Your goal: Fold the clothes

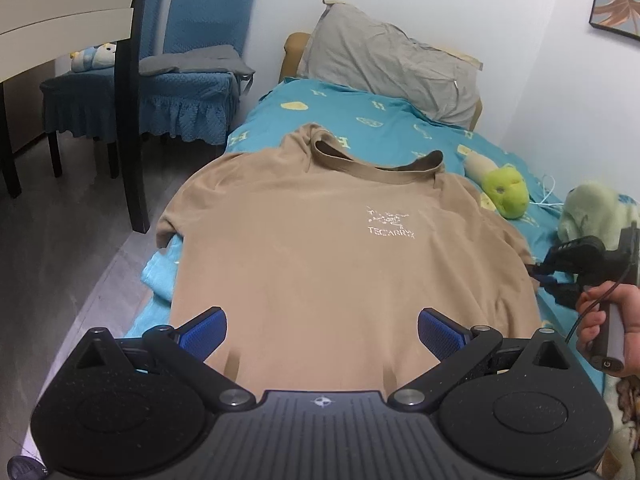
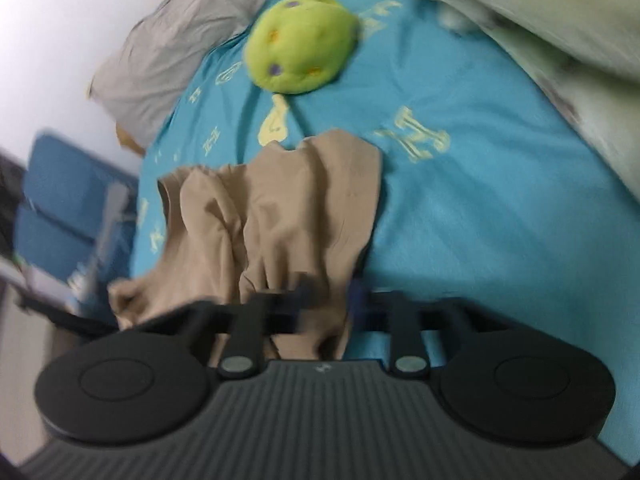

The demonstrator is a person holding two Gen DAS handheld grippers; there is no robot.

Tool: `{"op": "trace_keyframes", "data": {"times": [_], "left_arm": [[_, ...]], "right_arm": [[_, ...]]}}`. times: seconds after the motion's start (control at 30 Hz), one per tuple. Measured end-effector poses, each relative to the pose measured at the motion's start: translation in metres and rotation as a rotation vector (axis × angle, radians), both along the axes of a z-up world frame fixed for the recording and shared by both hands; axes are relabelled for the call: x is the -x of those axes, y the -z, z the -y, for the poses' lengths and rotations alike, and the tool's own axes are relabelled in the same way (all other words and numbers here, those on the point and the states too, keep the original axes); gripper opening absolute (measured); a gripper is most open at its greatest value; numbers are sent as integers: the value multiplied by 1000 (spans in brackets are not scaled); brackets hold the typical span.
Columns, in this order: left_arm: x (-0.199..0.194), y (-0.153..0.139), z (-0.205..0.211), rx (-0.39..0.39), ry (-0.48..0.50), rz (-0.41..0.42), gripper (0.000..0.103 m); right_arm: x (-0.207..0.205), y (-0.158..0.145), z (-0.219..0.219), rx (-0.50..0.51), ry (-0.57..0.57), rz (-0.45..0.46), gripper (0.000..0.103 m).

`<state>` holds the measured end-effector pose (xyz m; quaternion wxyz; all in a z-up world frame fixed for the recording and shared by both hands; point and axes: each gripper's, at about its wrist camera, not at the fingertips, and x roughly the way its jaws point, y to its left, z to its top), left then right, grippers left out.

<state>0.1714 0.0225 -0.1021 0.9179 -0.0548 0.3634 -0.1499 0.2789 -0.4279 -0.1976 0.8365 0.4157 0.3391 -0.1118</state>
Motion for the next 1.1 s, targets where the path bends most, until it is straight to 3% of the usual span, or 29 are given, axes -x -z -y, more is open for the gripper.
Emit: {"op": "trace_keyframes", "data": {"times": [0.1, 0.33, 0.4, 0.47, 0.53, 0.6, 0.63, 0.73, 0.9, 0.97, 1.03, 1.1], "left_arm": [[-5, 4, -1, 14, 4, -12, 103], [-8, 5, -5, 32, -15, -21, 103], [-6, 4, -3, 20, -12, -8, 103], [-4, 1, -1, 5, -7, 8, 103], [-1, -1, 1, -11, -7, 21, 103], [2, -2, 0, -18, -8, 24, 103], [3, -2, 0, -18, -10, 23, 103], [5, -2, -1, -11, -21, 3, 103], [6, 0, -2, -6, -26, -11, 103], [6, 1, -2, -7, -25, -13, 103], [6, 3, -2, -9, -27, -15, 103], [4, 6, -2, -15, -29, -20, 103]], "right_arm": [[-1, -11, -1, 72, 15, 14, 7], [19, -40, 31, 310, 174, 66, 7], [24, -38, 40, 315, 210, 65, 9], [30, -34, 50, 251, 240, 71, 10], [37, -34, 59, 137, 244, 95, 24], [44, -37, 58, 58, 234, 143, 86], [47, -38, 56, 30, 227, 159, 93], [59, -34, 47, -80, 203, 143, 91], [69, 6, 28, -385, 245, 81, 92], [68, 17, 19, -377, 287, 78, 93], [67, 17, 13, -302, 337, 106, 89], [62, 18, 8, -229, 362, 102, 63]]}}
